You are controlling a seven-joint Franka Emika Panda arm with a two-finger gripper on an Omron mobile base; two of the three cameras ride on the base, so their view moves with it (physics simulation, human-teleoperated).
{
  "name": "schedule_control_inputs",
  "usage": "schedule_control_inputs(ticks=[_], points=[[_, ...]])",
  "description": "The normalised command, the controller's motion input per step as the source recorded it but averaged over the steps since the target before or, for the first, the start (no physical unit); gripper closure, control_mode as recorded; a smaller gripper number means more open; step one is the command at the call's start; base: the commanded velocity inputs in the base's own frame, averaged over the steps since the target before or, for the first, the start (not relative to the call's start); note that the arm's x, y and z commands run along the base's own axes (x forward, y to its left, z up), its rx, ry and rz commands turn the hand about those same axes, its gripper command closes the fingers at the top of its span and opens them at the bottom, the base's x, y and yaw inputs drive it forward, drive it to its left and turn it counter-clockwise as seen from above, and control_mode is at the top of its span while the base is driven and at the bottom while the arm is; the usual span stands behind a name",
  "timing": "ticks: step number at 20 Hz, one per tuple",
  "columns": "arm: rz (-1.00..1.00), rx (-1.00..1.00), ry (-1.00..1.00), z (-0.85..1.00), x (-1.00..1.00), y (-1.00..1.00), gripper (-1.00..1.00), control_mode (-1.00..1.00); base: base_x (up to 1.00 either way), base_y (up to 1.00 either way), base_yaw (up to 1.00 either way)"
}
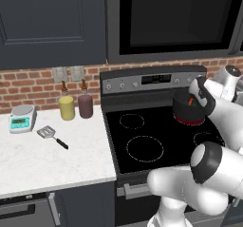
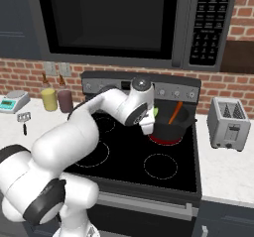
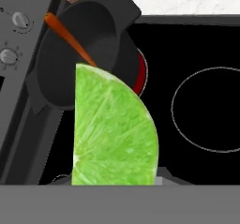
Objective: Put the carrot and lemon wedge in the pot. Retrieve the spatula and lightly stir the vegetables in the pot.
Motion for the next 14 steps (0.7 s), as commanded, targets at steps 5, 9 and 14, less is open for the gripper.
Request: schedule_control_inputs(ticks=[5, 9, 14], points=[[0.00, 0.00, -0.06, 0.09, 0.47, -0.32, 1.00, -1.00, 0.00, 0.00, 0.00], [0.00, 0.00, -0.01, -0.04, 0.44, -0.13, 1.00, -1.00, 0.00, 0.00, 0.00], [0.01, -0.03, 0.00, -0.31, 0.41, -0.04, 1.00, -1.00, 0.00, 0.00, 0.00]])
